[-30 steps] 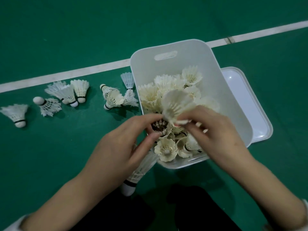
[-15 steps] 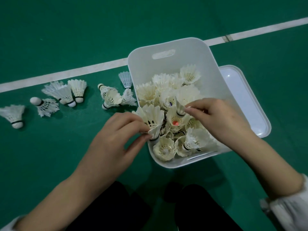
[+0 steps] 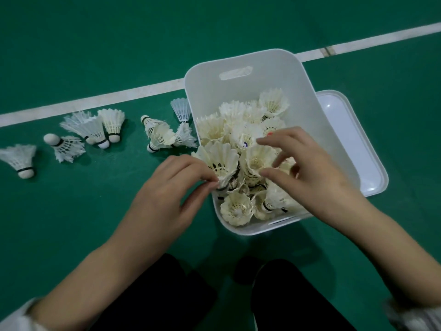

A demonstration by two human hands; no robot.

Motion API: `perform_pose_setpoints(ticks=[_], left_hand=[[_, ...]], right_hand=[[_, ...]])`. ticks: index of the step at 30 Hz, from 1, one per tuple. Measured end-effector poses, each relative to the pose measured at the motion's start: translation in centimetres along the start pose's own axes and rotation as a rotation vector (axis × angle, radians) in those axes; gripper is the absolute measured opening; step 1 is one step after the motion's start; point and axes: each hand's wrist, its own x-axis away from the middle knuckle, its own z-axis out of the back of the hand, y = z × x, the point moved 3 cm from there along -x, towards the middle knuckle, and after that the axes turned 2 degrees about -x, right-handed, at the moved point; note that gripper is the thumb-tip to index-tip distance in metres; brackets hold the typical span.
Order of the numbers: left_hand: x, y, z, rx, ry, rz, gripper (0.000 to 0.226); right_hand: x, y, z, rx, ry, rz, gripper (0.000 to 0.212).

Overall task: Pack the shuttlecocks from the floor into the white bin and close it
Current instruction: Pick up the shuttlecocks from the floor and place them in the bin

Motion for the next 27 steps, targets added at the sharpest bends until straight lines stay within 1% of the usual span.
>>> perform_pose_setpoints(ticks=[1, 2, 4, 6, 7, 8, 9, 11, 13, 15, 17, 21, 24, 27], left_hand=[[-0.1, 0.1, 0.0, 0.013, 0.011, -0.016, 0.017], [-0.2, 0.3, 0.0, 0.028, 0.019, -0.035, 0.016], [-0.3, 0.8, -0.1, 0.05, 0.02, -0.09, 0.015], [-0.3, 1.2, -0.1, 0.033, 0.001, -0.158, 0.016], [-0.3, 1.1, 0.1, 0.017, -0.005, -0.165, 0.017], [-0.3, 0.6, 0.4, 0.002, -0.001, -0.136, 0.019], [-0.4, -0.3, 1.0, -0.009, 0.012, -0.069, 0.02], [-0.6, -2.7, 2.0, -0.033, 0.008, 0.124, 0.019], [-0.4, -5.4, 2.2, -0.078, -0.073, 0.298, 0.012], [0.2, -7.3, 2.0, -0.106, -0.157, 0.383, 0.01], [0.7, -8.2, 1.7, -0.105, -0.197, 0.401, 0.011], [1.4, -9.0, 1.0, -0.082, -0.236, 0.375, 0.011], [1.9, -9.3, 0.5, -0.067, -0.252, 0.348, 0.012], [2.5, -9.7, 0.0, -0.052, -0.263, 0.328, 0.011]], right_hand=[[0.3, -1.2, 0.2, -0.093, -0.023, 0.094, 0.042], [0.5, -2.1, 0.0, -0.117, -0.073, 0.176, 0.04], [0.6, -2.9, -1.2, -0.064, -0.179, 0.281, 0.028], [0.5, -2.5, -2.0, -0.005, -0.232, 0.252, 0.017], [0.4, -2.1, -1.9, 0.029, -0.231, 0.206, 0.016], [0.4, -1.5, -1.7, 0.067, -0.227, 0.149, 0.014], [0.5, -0.9, -1.4, 0.1, -0.236, 0.096, 0.014], [0.7, -0.2, -1.2, 0.129, -0.298, 0.034, 0.016], [0.8, 0.0, -2.1, 0.141, -0.409, 0.008, 0.018], [0.7, -0.1, -3.6, 0.203, -0.521, -0.003, 0.021], [0.2, -0.3, -4.6, 0.253, -0.552, 0.004, 0.022], [-0.9, -0.7, -4.7, 0.37, -0.542, 0.046, 0.023], [-1.3, -0.3, -4.6, 0.381, -0.543, 0.059, 0.024], [-0.8, 0.7, -6.4, 0.424, -0.636, 0.071, 0.027]])
